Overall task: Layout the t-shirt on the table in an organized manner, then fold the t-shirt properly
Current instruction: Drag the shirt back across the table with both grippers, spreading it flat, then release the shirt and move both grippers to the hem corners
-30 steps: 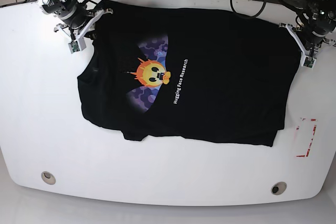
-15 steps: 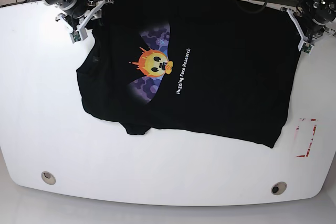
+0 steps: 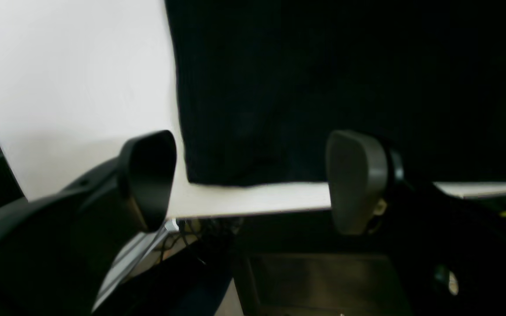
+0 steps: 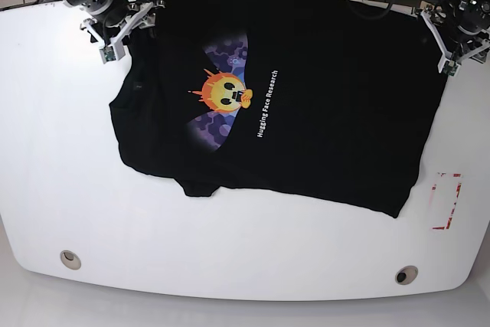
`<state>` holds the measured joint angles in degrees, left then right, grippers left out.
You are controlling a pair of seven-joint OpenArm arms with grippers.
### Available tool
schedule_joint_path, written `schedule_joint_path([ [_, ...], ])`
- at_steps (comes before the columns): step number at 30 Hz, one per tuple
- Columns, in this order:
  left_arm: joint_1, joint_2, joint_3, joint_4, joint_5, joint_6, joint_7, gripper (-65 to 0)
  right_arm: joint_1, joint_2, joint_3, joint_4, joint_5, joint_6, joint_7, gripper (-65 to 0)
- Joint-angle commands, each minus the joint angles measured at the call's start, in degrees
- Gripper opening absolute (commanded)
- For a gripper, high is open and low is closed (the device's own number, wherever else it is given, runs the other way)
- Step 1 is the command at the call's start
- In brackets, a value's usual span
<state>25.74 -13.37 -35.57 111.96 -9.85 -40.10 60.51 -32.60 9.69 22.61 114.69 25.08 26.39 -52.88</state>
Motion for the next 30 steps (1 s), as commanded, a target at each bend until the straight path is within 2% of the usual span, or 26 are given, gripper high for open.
schedule_joint_path([
  [1, -2.31, -1.36, -1.31, 1.14, -0.04, 0.1, -1.04, -15.7, 1.35, 0.46, 2.14, 1.04, 0.72, 0.11, 1.06, -19.0],
  [10, -11.98, -2.15, -2.8, 0.87, -0.04, 0.1, -0.95, -15.7, 8.38, 0.81, 6.0, -0.8, 0.72, 0.11, 1.06, -18.7],
  [18, -21.47, -2.77, -0.87, -0.53, 0.04, 0.1, -1.04, -15.7, 19.11, 1.87, 5.56, -8.28, 0.72, 0.2, 1.06, -18.7],
  [25, -31.06, -2.77, 0.72, -9.32, 0.04, 0.1, -1.13, -15.7, 30.53, 2.48, 5.56, -20.67, 0.72, 0.38, 1.06, -18.7],
  [30, -37.74, -2.85, 0.72, -16.89, 0.04, 0.1, -1.21, -15.8, 37.48, 4.5, 5.48, -28.85, 0.72, 0.38, 1.41, -18.7],
])
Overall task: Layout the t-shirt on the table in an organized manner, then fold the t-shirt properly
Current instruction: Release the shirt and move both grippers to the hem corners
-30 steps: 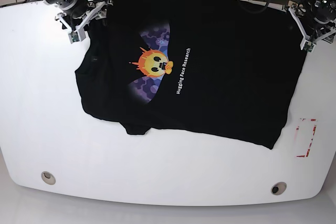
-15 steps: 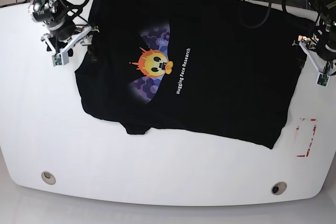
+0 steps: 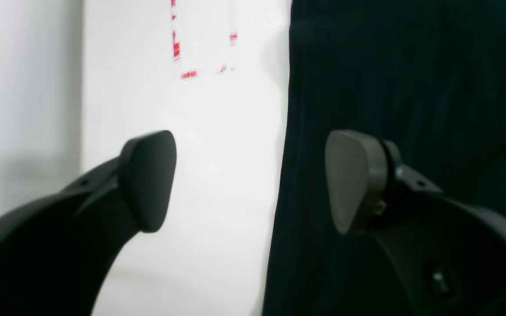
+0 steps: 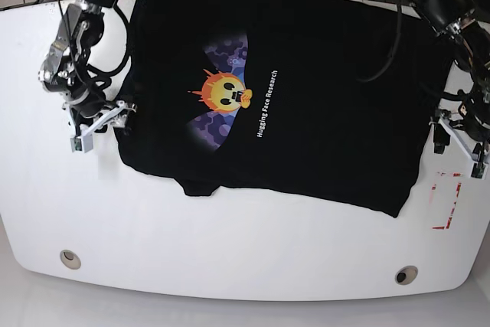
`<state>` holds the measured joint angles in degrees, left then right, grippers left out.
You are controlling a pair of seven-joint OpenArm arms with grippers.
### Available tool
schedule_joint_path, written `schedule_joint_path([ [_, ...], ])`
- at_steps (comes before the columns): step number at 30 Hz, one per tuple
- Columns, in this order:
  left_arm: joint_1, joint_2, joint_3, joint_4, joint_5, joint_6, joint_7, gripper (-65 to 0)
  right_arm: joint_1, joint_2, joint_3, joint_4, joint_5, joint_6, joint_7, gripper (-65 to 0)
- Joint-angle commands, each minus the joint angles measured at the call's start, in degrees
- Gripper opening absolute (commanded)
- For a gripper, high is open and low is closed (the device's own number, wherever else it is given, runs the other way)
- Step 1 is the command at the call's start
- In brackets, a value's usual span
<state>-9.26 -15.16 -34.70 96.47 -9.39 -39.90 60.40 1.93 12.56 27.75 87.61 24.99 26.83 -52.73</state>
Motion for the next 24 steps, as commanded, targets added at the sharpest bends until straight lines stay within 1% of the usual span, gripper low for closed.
schedule_joint_path([
  [1, -3.62, -1.06, -0.16, -2.27, -0.41, -0.1, -1.1, -15.8, 3.91, 1.82, 0.34, -2.82, 0.81, -0.06, 1.35, -18.7],
  [5, -7.93, -1.06, -0.16, -6.31, -0.41, 0.12, -1.1, -15.8, 8.83, 3.22, 0.34, -9.59, 0.81, -0.06, 3.37, -18.7],
  [9, -9.78, -0.97, 0.02, -7.72, -0.41, 1.88, -1.1, -15.8, 12.0, 3.84, 0.25, -16.18, 0.72, -0.06, 6.62, -18.7],
  [12, -10.22, -0.97, 1.6, -8.07, -0.5, 2.14, -1.28, -15.8, 13.58, 5.16, 0.16, -20.23, 0.72, -0.06, 8.47, -18.7],
  [14, -10.3, -0.97, 3.53, -8.07, -0.5, 2.14, -2.6, -15.8, 14.64, 5.77, -0.54, -23.48, 0.72, -0.06, 9.43, -18.7],
  [19, -10.13, -1.06, 6.26, -8.77, -0.41, 2.14, -6.73, -15.8, 15.69, 5.86, -3.09, -26.21, 0.81, 0.03, 10.14, -18.7],
  [24, -10.22, -0.97, 6.87, -11.15, -0.41, 2.14, -7.17, -15.8, 15.6, 5.42, -3.53, -26.38, 0.9, 0.03, 10.22, -18.7],
])
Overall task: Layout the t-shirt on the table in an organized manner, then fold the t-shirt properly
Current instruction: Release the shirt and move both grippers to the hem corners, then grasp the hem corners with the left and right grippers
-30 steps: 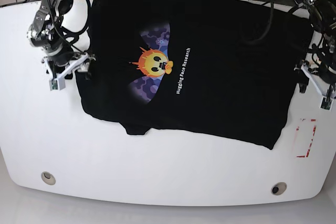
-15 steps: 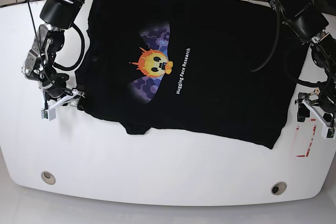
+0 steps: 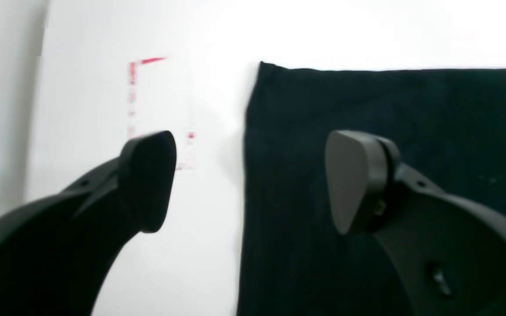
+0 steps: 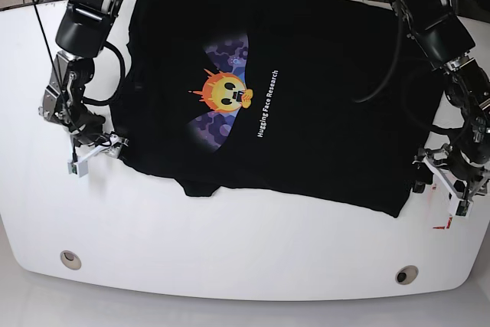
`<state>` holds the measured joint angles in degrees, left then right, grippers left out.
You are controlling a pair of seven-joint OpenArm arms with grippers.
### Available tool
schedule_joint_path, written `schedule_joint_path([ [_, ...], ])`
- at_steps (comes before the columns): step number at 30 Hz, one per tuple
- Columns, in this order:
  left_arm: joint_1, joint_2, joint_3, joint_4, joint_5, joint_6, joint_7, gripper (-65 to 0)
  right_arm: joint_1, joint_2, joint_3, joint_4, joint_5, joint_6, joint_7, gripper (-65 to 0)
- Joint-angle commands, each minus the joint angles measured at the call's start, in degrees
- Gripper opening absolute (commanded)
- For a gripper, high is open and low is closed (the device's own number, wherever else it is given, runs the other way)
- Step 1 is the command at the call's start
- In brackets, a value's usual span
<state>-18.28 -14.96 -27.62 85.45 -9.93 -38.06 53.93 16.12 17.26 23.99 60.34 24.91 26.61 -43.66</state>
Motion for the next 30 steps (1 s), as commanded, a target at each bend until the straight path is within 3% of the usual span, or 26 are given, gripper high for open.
schedule_joint_path([
  [1, -1.28, -1.17, -0.21, -0.48, 0.13, 0.31, -0.7, -15.8, 1.42, 0.37, 0.23, 0.89, 0.98, 0.25, 1.15, -18.7],
  [12, -2.68, -1.35, -0.03, -7.34, 0.4, 0.57, -4.66, -15.8, 0.28, -3.06, 0.06, 0.72, 0.81, 0.25, 3.44, -19.7],
  [18, -5.76, -1.35, -0.03, -14.11, 4.97, 3.47, -9.05, -15.6, -0.08, -4.2, -1.26, 0.72, 0.81, 0.25, 3.35, -21.7],
  [21, -8.31, -1.35, -0.03, -19.74, 7.25, 3.56, -12.39, -15.6, -0.52, -4.2, -3.11, 0.72, 0.81, 0.25, 3.44, -30.1],
  [28, -14.46, -1.43, -0.03, -34.33, 13.58, 4.35, -20.48, -15.6, -0.52, -4.46, -5.13, 0.72, 0.81, 0.25, 3.44, -61.0],
  [30, -16.13, -1.43, -0.03, -38.37, 14.99, 4.35, -22.77, -15.6, -0.52, -4.55, -5.13, 0.72, 0.81, 0.25, 3.44, -65.0],
])
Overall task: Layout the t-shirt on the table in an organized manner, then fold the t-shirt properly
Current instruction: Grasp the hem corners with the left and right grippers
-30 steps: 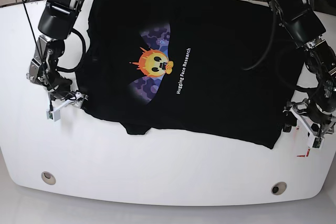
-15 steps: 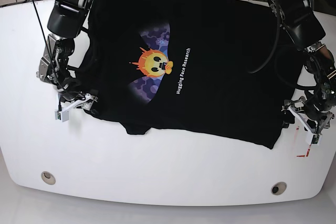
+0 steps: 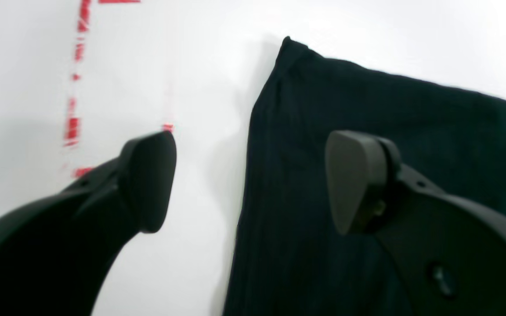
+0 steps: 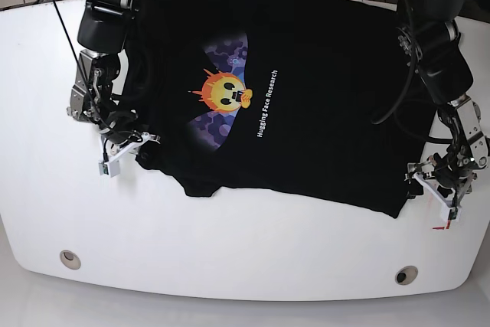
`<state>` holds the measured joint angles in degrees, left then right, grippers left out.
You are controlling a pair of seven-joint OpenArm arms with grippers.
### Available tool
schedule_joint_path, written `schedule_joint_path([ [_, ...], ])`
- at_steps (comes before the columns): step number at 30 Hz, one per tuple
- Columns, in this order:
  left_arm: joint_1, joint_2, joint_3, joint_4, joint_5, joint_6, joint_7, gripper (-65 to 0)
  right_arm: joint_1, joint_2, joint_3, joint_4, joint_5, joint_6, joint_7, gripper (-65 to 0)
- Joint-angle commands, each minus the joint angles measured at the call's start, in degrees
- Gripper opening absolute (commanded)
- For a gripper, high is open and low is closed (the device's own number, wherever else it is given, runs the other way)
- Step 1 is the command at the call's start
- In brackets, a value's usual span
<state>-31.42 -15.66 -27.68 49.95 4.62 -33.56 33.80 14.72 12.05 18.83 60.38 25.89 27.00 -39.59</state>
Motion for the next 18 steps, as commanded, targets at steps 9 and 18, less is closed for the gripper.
schedule_joint_path([
  [9, -9.15, -2.32, 0.03, -21.87, 6.15, 4.15, -14.86, -15.3, 0.8, 0.65, 0.03, 0.68, -0.09, -0.15, -0.63, -63.6],
  [18, -12.23, -5.39, 0.03, -34.35, 6.23, 7.41, -22.07, -15.3, 0.71, 1.0, 0.12, 0.68, -0.09, -0.15, -0.63, -63.6],
])
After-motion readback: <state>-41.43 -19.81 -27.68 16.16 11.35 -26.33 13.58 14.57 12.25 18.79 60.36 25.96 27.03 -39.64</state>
